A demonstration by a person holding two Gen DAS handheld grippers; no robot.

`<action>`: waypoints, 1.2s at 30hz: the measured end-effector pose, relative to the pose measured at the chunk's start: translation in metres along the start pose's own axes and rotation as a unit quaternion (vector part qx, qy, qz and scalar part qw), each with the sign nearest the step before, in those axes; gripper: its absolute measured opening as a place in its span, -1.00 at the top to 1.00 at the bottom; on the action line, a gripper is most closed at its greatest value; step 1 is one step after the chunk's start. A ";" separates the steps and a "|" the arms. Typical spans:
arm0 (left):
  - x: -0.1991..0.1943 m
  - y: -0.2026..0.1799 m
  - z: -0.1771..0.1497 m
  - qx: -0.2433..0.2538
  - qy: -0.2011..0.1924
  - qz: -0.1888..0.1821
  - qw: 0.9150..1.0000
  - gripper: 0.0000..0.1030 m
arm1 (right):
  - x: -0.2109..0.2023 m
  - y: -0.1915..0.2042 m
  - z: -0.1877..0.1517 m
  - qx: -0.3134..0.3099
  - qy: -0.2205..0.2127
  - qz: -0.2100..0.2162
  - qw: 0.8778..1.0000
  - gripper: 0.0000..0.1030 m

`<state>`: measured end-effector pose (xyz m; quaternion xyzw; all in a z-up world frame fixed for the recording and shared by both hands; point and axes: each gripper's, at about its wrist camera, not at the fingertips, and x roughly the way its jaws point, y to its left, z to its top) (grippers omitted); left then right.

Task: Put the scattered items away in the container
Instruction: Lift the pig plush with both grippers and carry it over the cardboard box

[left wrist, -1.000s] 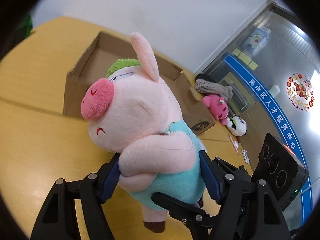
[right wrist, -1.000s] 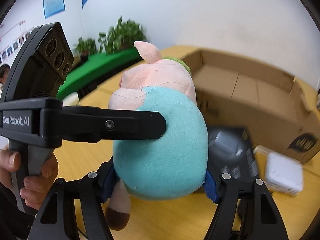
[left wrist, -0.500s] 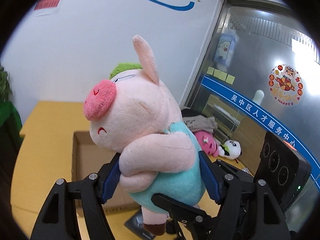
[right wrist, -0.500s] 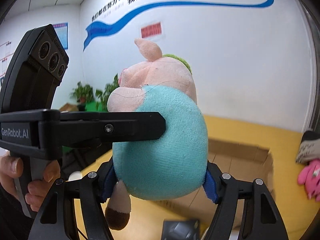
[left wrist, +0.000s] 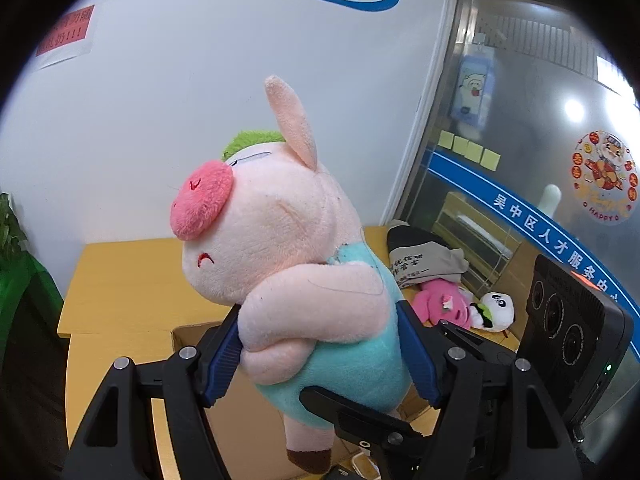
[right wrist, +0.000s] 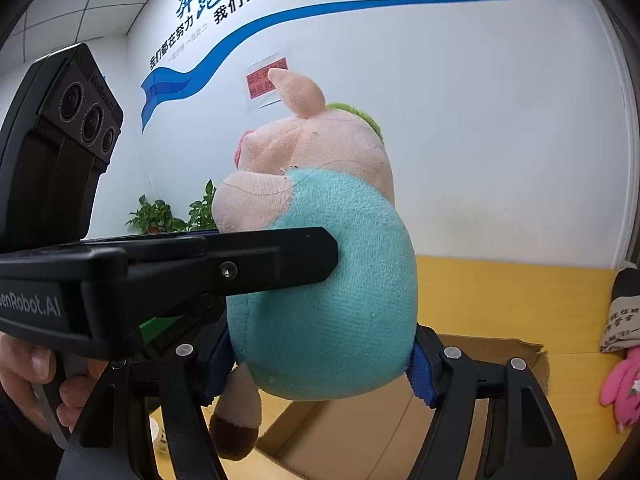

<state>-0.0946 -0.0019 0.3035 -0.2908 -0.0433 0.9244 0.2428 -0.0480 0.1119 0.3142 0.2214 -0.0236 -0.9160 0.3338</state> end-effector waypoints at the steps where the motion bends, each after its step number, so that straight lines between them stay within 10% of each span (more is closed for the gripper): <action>1: 0.011 0.009 0.003 0.000 0.007 0.001 1.000 -0.38 | 0.011 -0.005 0.001 0.003 0.003 0.002 1.000 -0.48; 12: 0.153 0.110 -0.015 -0.031 0.105 0.017 0.994 -0.37 | 0.160 -0.069 -0.041 0.072 0.070 0.018 0.995 -0.47; 22: 0.257 0.167 -0.091 -0.055 0.236 0.028 0.970 -0.37 | 0.270 -0.111 -0.138 0.204 0.177 0.033 0.962 -0.48; 36: 0.262 0.171 -0.124 -0.042 0.294 0.013 0.955 -0.38 | 0.290 -0.101 -0.176 0.203 0.265 0.072 0.940 -0.54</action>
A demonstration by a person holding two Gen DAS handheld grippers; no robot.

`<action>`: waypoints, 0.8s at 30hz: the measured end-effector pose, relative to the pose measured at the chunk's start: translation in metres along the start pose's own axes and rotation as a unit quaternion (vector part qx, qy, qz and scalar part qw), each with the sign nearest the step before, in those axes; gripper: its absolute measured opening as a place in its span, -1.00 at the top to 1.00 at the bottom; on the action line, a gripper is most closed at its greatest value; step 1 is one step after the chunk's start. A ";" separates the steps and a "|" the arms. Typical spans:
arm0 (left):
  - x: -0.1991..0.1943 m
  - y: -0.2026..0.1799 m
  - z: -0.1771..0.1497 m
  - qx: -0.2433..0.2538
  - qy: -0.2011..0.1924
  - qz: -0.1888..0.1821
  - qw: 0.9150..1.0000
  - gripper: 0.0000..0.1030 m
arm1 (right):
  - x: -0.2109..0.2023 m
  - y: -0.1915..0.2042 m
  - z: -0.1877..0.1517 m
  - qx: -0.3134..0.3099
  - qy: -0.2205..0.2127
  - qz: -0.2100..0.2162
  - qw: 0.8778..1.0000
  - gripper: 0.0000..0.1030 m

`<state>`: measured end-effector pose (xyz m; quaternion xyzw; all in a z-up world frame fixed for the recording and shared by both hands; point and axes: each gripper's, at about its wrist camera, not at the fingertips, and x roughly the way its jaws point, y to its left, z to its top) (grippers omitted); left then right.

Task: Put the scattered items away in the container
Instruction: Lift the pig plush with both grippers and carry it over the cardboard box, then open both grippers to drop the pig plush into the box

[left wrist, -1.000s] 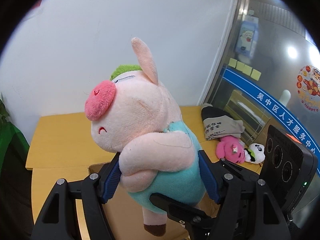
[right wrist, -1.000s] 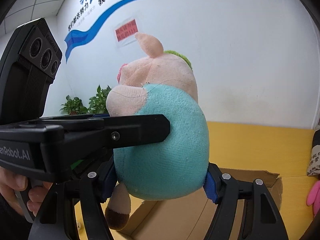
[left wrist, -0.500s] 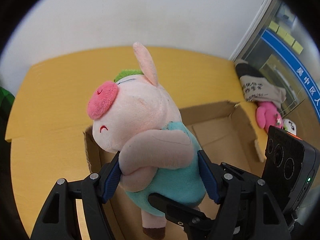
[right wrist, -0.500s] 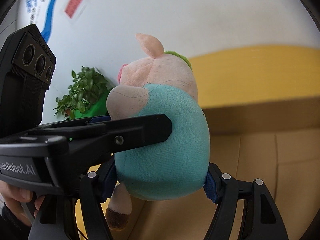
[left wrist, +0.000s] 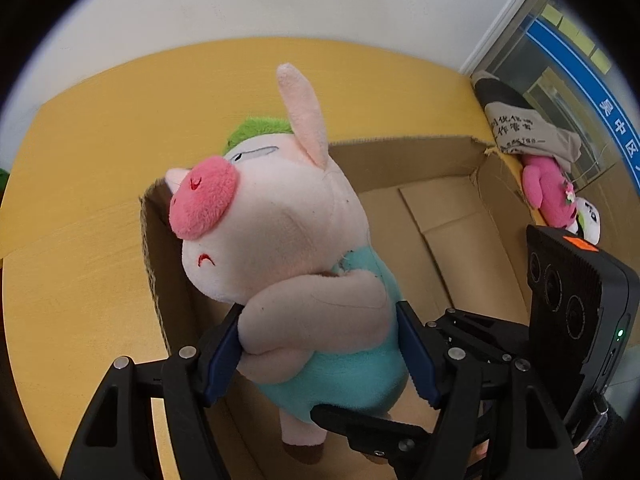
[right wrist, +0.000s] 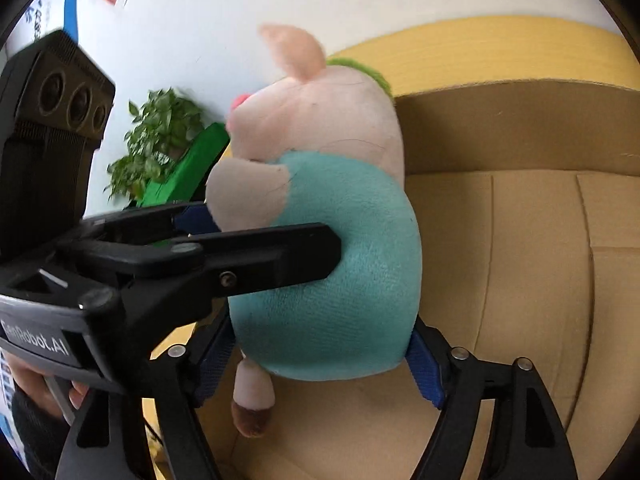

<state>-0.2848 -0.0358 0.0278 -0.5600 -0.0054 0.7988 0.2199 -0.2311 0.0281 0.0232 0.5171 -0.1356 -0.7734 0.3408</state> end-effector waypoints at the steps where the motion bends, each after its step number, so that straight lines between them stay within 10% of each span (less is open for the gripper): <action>1: 0.000 0.001 -0.003 -0.003 0.004 0.000 1.000 -0.38 | 0.002 0.001 -0.002 0.003 0.006 0.004 1.000 -0.54; 12: -0.018 0.008 -0.003 -0.038 0.007 0.070 0.997 -0.48 | 0.008 0.021 0.002 -0.008 0.035 -0.018 0.999 -0.84; 17: -0.084 -0.013 -0.022 -0.034 -0.076 0.068 0.994 -0.49 | -0.052 0.053 0.011 -0.078 -0.025 -0.056 0.995 -0.91; 24: -0.159 -0.051 -0.105 -0.036 -0.197 0.075 0.977 -0.49 | -0.187 0.037 -0.094 -0.166 -0.114 -0.123 0.972 -0.78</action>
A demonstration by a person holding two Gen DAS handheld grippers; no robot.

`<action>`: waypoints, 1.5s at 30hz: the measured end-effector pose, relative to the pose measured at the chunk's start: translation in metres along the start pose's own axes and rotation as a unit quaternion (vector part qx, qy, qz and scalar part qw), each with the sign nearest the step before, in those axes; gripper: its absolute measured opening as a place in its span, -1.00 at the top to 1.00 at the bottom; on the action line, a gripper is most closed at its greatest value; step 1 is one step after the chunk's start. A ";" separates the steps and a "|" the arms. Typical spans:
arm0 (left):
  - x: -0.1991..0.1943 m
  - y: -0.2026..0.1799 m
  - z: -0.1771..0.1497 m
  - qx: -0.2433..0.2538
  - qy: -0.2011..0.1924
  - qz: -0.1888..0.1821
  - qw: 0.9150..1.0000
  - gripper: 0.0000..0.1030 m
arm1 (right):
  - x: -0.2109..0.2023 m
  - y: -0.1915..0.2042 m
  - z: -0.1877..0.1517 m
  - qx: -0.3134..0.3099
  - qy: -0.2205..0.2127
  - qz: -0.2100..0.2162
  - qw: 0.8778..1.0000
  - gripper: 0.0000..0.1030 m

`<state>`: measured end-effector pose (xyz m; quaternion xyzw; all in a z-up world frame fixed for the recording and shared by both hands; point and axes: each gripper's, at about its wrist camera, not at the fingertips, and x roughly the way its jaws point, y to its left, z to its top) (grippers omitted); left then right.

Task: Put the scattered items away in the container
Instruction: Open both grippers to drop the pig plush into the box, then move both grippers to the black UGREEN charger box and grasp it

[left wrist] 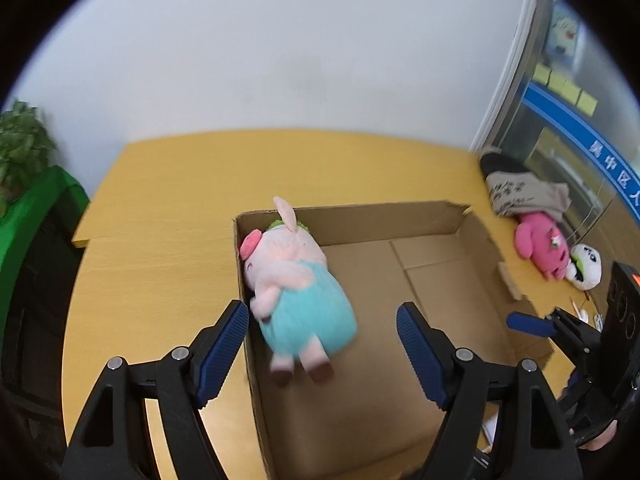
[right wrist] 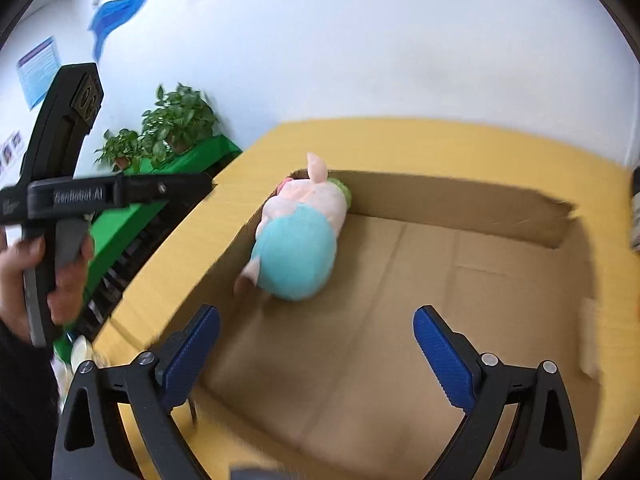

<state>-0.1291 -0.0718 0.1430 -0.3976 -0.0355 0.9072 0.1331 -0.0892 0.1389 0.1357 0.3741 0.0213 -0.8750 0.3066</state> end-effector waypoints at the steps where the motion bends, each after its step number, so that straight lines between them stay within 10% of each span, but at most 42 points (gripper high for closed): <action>1: -0.010 -0.003 -0.012 -0.006 -0.015 -0.004 1.000 -0.49 | -0.013 0.001 -0.009 -0.011 -0.003 -0.009 1.000 -0.28; 2: -0.022 -0.006 -0.026 -0.011 -0.033 -0.011 0.999 -0.39 | -0.025 0.001 -0.019 -0.017 -0.003 -0.016 1.000 0.33; 3: -0.030 -0.011 -0.038 -0.013 -0.048 -0.018 0.999 -0.17 | -0.043 -0.002 -0.032 -0.018 -0.004 -0.021 1.000 0.46; 4: -0.034 -0.017 -0.051 -0.013 -0.054 -0.030 0.998 0.62 | -0.062 -0.004 -0.045 -0.018 -0.010 -0.027 0.999 0.47; 5: -0.033 -0.027 -0.061 -0.013 -0.048 -0.040 0.998 0.96 | -0.073 -0.001 -0.056 -0.021 -0.017 -0.035 0.999 0.46; 6: -0.031 -0.036 -0.072 -0.015 -0.037 -0.043 0.998 0.95 | -0.092 -0.002 -0.066 -0.024 -0.023 -0.038 0.999 0.41; 8: -0.030 -0.050 -0.091 -0.012 -0.028 -0.042 0.999 0.89 | -0.110 0.001 -0.077 -0.026 -0.028 -0.035 0.999 -0.90; 9: -0.030 -0.055 -0.098 -0.012 -0.024 -0.040 0.999 0.77 | -0.117 0.002 -0.081 -0.027 -0.034 -0.042 0.998 -1.00; 11: -0.032 -0.062 -0.109 -0.024 -0.015 -0.039 0.999 -0.18 | -0.135 0.007 -0.091 -0.033 -0.049 -0.059 0.997 -0.99; 13: -0.040 -0.066 -0.119 -0.046 -0.028 -0.047 0.997 -0.43 | -0.154 0.011 -0.101 -0.030 -0.054 -0.065 0.996 -0.99; 24: -0.060 -0.107 -0.153 -0.039 -0.055 -0.030 0.997 -0.41 | -0.162 0.022 -0.147 -0.011 -0.037 -0.075 0.996 -0.99; 28: -0.051 -0.113 -0.159 -0.023 -0.031 -0.056 0.998 0.16 | -0.160 0.019 -0.157 0.000 -0.033 -0.070 0.997 -0.99; 35: -0.027 -0.109 -0.169 -0.040 0.002 -0.051 0.998 -0.26 | -0.139 0.014 -0.169 0.005 0.000 -0.053 0.999 -0.99; 45: 0.040 -0.087 -0.210 -0.109 0.102 -0.092 0.984 -0.28 | -0.054 0.024 -0.197 0.020 0.111 0.022 0.993 -0.99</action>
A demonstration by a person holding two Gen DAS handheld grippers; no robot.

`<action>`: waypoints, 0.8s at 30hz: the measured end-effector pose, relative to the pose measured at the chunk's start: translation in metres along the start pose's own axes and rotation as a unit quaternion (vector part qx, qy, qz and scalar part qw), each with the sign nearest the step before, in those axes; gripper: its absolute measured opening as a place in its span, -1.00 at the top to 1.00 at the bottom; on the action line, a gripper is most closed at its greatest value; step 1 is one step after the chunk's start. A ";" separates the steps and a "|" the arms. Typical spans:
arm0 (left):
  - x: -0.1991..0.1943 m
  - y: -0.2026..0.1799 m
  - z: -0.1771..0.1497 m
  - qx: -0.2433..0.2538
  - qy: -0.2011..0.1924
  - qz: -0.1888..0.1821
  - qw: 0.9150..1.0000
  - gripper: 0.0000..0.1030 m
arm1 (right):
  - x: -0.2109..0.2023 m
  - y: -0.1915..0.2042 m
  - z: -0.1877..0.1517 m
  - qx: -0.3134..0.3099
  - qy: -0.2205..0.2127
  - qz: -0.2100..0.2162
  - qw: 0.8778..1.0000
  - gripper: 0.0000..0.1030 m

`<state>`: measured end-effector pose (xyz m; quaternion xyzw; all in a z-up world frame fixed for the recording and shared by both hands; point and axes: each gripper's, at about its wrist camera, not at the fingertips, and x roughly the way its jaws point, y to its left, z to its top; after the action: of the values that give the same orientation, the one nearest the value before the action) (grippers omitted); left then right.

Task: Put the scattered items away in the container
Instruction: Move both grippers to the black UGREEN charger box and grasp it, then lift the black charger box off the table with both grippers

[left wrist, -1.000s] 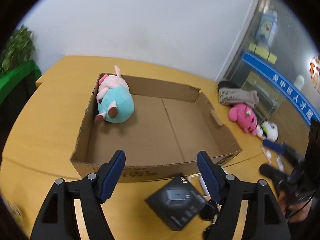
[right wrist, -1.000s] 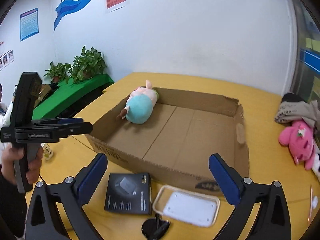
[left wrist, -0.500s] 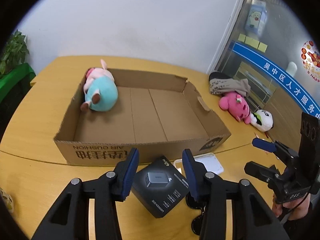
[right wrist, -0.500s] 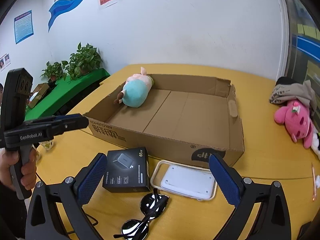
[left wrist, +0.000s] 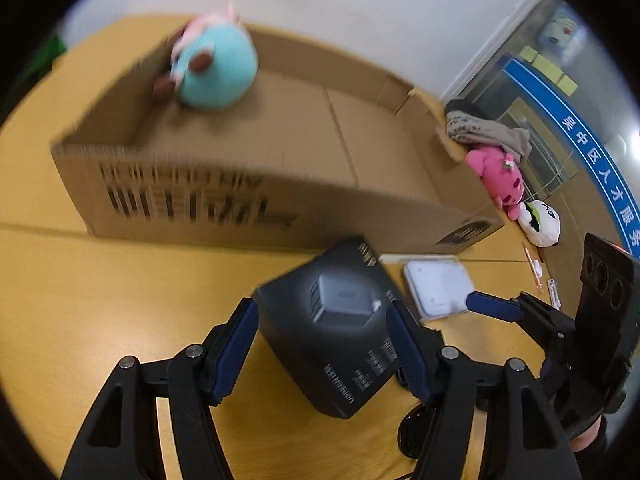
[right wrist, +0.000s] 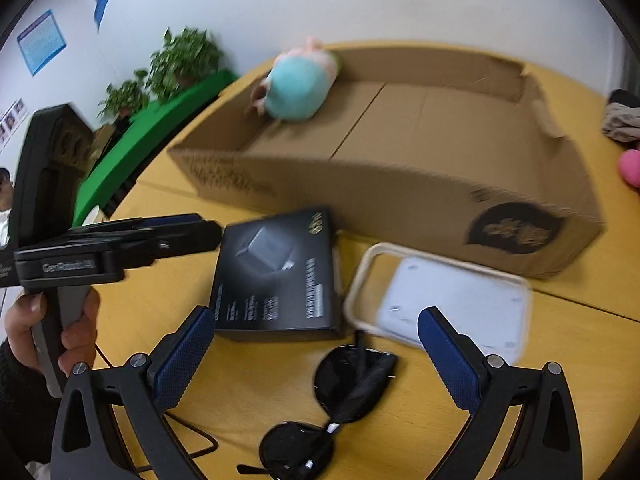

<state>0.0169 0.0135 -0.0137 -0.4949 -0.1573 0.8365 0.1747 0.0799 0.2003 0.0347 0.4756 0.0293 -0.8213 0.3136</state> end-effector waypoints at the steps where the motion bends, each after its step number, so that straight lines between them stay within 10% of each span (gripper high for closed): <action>1: 0.003 0.002 -0.002 -0.004 0.003 -0.005 1.000 -0.28 | 0.006 0.005 0.000 -0.010 0.006 0.006 1.000 -0.99; 24: 0.033 0.025 -0.014 -0.049 0.045 -0.028 0.997 -0.49 | 0.071 0.053 -0.022 -0.070 0.070 0.033 0.995 -0.99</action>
<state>0.0110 0.0070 -0.0565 -0.5354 -0.2037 0.7996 0.1802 0.1003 0.1312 -0.0208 0.5096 0.0930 -0.7711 0.3701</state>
